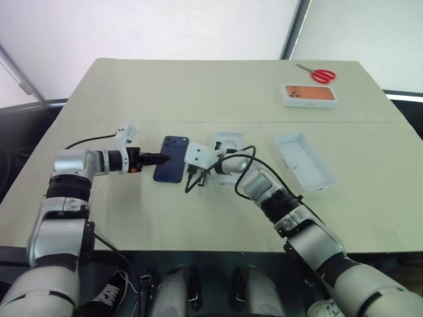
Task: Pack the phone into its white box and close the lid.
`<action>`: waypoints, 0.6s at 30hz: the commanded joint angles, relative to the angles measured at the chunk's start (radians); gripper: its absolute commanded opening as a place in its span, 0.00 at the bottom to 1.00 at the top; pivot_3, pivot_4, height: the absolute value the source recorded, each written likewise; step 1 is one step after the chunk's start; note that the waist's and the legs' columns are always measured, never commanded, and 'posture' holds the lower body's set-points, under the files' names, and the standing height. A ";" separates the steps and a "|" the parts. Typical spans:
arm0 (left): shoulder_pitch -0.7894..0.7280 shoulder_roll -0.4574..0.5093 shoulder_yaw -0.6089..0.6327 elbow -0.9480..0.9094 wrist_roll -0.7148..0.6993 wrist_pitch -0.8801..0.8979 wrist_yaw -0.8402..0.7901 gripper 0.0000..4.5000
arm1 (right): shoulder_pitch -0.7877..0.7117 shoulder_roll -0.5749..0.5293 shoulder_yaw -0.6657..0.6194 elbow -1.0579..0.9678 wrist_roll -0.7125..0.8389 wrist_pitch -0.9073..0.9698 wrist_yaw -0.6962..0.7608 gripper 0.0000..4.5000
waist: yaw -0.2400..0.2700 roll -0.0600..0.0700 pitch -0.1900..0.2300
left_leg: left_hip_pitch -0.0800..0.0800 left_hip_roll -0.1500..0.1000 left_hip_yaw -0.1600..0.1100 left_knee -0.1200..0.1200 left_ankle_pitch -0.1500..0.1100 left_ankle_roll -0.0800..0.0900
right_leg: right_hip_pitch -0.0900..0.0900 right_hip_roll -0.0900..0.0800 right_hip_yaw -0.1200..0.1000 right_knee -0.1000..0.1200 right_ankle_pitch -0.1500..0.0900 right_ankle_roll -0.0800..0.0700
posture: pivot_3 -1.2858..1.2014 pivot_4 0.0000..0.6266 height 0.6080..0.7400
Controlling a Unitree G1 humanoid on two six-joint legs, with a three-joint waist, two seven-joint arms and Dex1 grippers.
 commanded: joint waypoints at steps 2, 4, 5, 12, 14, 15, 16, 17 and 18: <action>0.055 -0.083 -0.041 0.034 0.004 0.091 0.029 0.75 | -0.017 0.030 0.005 -0.009 0.005 -0.017 0.007 0.01 | 0.002 0.001 -0.005 | 0.001 0.000 0.000 0.000 0.000 0.000 | 0.001 0.000 0.000 0.000 0.000 0.000 | 0.52 0.24 0.98; 0.056 -0.100 -0.032 0.006 -0.012 0.126 0.035 0.75 | -0.016 0.034 0.000 -0.017 0.012 -0.009 0.012 0.01 | 0.002 0.001 -0.005 | 0.002 -0.001 -0.001 0.000 -0.001 -0.002 | 0.002 -0.001 0.000 0.000 0.000 0.000 | 0.52 0.24 0.98; 0.061 -0.105 -0.033 -0.021 -0.020 0.147 0.032 0.75 | -0.016 0.032 0.003 -0.015 0.007 -0.013 0.012 0.01 | 0.002 0.001 -0.005 | 0.002 -0.001 -0.001 0.000 -0.001 -0.002 | 0.002 -0.001 0.000 0.000 -0.001 0.000 | 0.52 0.24 0.98; 0.068 -0.125 0.007 -0.127 -0.080 0.289 0.057 0.75 | -0.014 0.020 -0.002 -0.010 0.005 -0.028 0.016 0.01 | 0.002 0.001 -0.005 | 0.002 -0.002 -0.002 0.000 0.000 0.000 | 0.002 -0.001 0.000 0.000 -0.001 0.001 | 0.52 0.24 0.98; 0.071 -0.124 0.000 -0.144 -0.075 0.297 0.071 0.75 | -0.013 0.020 -0.002 -0.008 0.005 -0.030 0.015 0.01 | 0.000 0.001 -0.005 | 0.002 -0.002 -0.002 0.000 0.000 0.000 | 0.002 -0.001 0.000 0.000 -0.001 0.001 | 0.52 0.24 0.98; 0.070 -0.126 0.006 -0.143 -0.075 0.288 0.077 0.75 | -0.013 0.021 -0.005 -0.008 0.005 -0.030 0.011 0.01 | -0.001 0.001 -0.005 | 0.002 -0.002 -0.002 0.000 0.000 0.000 | 0.002 -0.001 0.000 0.000 -0.001 0.001 | 0.52 0.24 0.98; 0.069 -0.124 0.014 -0.135 -0.070 0.273 0.088 0.75 | -0.014 0.021 -0.005 -0.006 0.004 -0.031 0.009 0.01 | -0.001 0.001 -0.005 | 0.002 -0.001 -0.002 0.000 0.000 0.000 | 0.002 -0.001 0.000 0.000 -0.001 0.001 | 0.52 0.24 0.98; 0.065 -0.121 0.035 -0.120 -0.073 0.256 0.096 0.75 | -0.013 0.019 -0.005 -0.007 0.002 -0.031 0.008 0.01 | -0.001 0.001 -0.005 | 0.002 -0.001 -0.002 0.000 0.000 0.000 | 0.002 -0.001 0.000 0.000 -0.001 0.001 | 0.52 0.24 0.98; 0.060 -0.118 0.059 -0.106 -0.082 0.253 0.102 0.75 | -0.012 0.017 -0.005 -0.008 0.001 -0.031 0.008 0.01 | -0.001 0.001 -0.005 | 0.002 -0.001 -0.002 0.000 0.000 0.000 | 0.002 -0.001 0.000 0.000 -0.001 0.001 | 0.52 0.24 0.98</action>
